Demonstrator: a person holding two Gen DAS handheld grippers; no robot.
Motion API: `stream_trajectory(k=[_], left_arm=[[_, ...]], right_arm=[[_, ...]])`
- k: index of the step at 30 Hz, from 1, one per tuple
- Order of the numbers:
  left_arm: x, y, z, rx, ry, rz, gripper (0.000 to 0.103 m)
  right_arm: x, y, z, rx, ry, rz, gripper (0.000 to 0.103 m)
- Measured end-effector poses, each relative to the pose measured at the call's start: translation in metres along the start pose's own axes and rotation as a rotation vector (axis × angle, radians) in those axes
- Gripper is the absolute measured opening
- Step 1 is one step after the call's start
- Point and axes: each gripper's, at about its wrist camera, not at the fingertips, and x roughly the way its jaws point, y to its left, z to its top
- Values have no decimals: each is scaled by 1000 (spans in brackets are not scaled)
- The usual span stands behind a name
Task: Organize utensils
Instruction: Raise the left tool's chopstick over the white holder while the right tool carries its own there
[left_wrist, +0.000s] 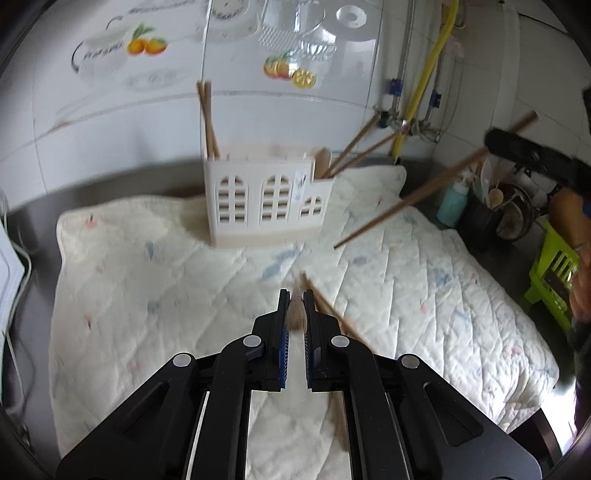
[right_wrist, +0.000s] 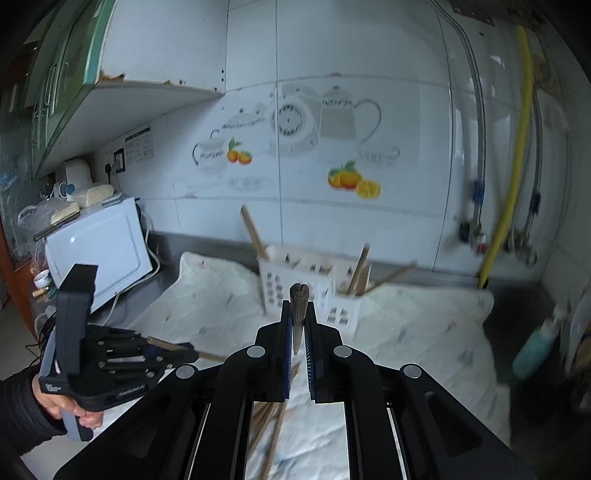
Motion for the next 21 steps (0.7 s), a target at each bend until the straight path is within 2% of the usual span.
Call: stream_trajectory(k=[6,11,16,21], left_arm=[[-6,0,42,29,-42,-10,5],[-16,0,79,50,-104,-9,5],[-28,-2,123,69,-196,18,5],[-34,1,169,69,-321,88,5]], right_arm=[[12,-16,53,-24,-13,-27,6],[33,-27,84,-43,-4,-72,6],[59,-37,98,-32,32,-90,6],[87,-41,95,-35,78,-97,6]])
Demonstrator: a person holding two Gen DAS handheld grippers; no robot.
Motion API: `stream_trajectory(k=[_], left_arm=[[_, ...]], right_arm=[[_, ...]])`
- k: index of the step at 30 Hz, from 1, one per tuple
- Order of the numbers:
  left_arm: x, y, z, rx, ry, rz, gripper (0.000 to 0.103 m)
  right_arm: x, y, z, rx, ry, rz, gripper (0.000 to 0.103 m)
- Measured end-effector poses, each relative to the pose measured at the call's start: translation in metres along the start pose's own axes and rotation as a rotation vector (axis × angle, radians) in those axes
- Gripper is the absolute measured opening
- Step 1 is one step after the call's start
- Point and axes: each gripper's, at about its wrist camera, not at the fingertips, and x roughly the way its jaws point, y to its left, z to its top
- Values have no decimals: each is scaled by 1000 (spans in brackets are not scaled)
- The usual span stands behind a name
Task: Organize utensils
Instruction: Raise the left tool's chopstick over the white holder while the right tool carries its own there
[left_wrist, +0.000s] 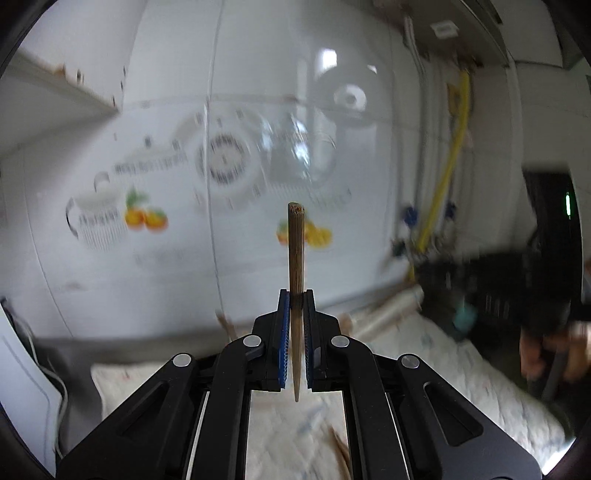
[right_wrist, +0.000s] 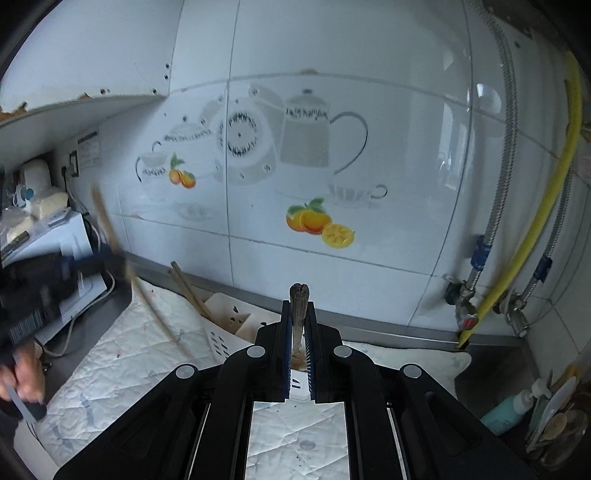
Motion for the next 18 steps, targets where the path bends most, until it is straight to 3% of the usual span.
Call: stream_trajectory(k=[7,18], left_arm=[[38,12,29,-12,-67,95,5],[96,29,-2,-59,26,121,6]], right_arm=[[28,-6,-9,7,40,14,6],[48,-11,-21,10,78,22,7]])
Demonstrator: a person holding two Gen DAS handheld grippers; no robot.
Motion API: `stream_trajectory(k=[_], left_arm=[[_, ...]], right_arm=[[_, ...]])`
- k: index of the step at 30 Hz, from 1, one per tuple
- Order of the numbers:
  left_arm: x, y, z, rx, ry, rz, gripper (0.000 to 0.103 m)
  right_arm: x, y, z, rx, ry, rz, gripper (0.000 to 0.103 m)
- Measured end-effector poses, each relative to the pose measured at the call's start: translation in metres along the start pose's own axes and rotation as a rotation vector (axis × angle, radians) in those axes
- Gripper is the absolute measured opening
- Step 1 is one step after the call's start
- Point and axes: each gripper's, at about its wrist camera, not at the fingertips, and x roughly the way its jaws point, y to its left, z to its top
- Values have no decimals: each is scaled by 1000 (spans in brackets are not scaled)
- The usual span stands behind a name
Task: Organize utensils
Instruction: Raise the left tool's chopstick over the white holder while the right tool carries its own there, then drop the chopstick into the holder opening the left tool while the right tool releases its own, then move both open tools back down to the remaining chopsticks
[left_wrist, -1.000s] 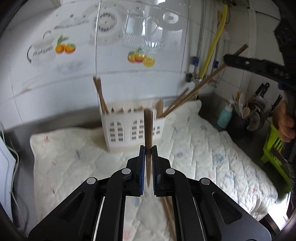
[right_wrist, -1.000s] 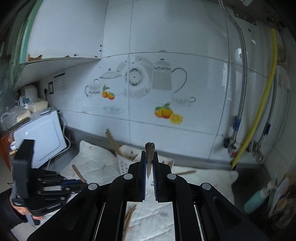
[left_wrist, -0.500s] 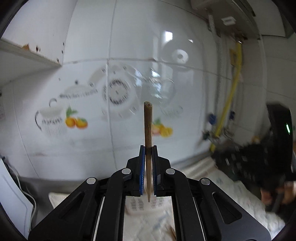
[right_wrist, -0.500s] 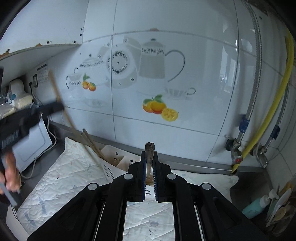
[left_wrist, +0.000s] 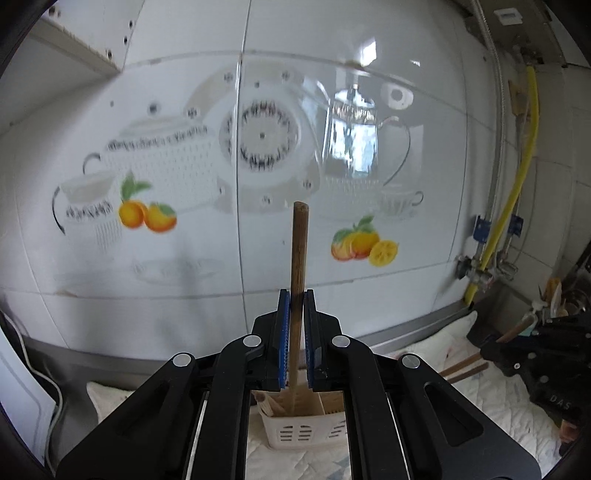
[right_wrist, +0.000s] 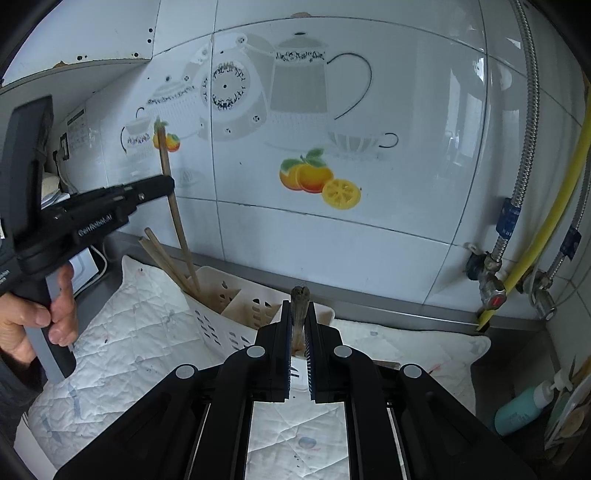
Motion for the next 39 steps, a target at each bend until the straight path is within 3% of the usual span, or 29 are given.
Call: stream_trajectory(k=[10,19,28,30,39], left_arm=[[-12,-6,2,25,-9,-14,8],[-79,-6,-3,19,-51,-34,12],[-127,-5,-91,-3,89,-74,16],[-134,-7,-119,-14,140,-93,22],[-139,-16,-211,-62,305,-149,23]], right_arm=[[-19,4,6,-6,-54,1,12],[-74,21,-13,-18,-123,17,14],[-96,50,-110,25,-60,66,14],[-94,56,-133,34,-30,80,14],[-72,89,-225,49,101,111,14]])
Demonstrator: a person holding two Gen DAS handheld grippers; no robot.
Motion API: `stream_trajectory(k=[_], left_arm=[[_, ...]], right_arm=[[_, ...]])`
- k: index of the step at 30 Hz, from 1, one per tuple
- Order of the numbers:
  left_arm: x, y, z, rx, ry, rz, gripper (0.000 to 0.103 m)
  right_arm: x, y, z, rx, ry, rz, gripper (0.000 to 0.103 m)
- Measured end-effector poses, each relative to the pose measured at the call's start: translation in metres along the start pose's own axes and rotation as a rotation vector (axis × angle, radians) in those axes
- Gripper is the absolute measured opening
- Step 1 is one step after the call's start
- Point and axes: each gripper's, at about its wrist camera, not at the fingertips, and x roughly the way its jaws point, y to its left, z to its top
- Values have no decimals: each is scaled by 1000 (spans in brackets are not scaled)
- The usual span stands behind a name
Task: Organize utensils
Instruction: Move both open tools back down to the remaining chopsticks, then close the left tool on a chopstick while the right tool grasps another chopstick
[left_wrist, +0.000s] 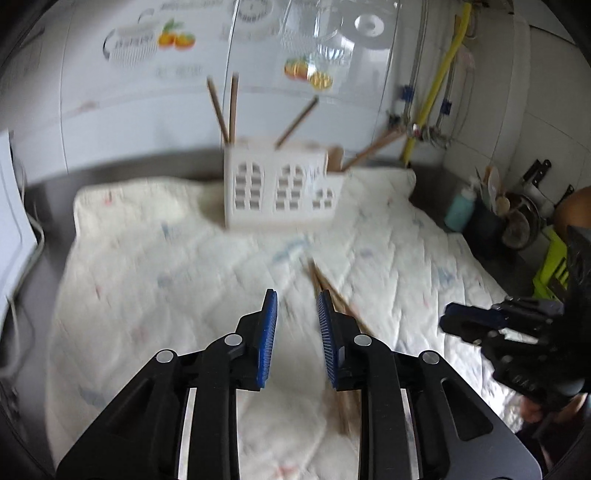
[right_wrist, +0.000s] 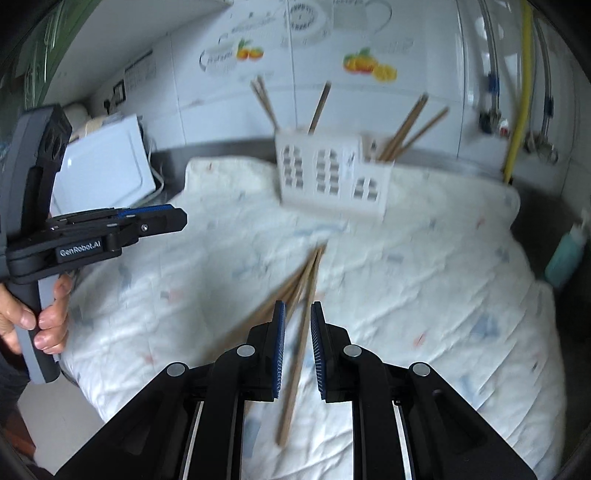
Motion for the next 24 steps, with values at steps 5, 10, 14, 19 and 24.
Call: stream_trajectory(k=[5,10,14,19,24], left_arm=[[13,-4,-34,-7,68,-16,23],[24,-11,-53,-18,113,-48,23],[33,-17,-64,-17,146,-80,23],[46,-23,-71,-19,174,-97,22],[59,-26,-73,-11,196,-85,22]], right_arm=[[20,3,-29,32,52,2,14],[39,-3,-40,83,87,12,14],[46,-4,-47,83,105,-8,14],[51,-6,-53,94,121,-15,11],[50,-5,-54,88,113,-27,8]])
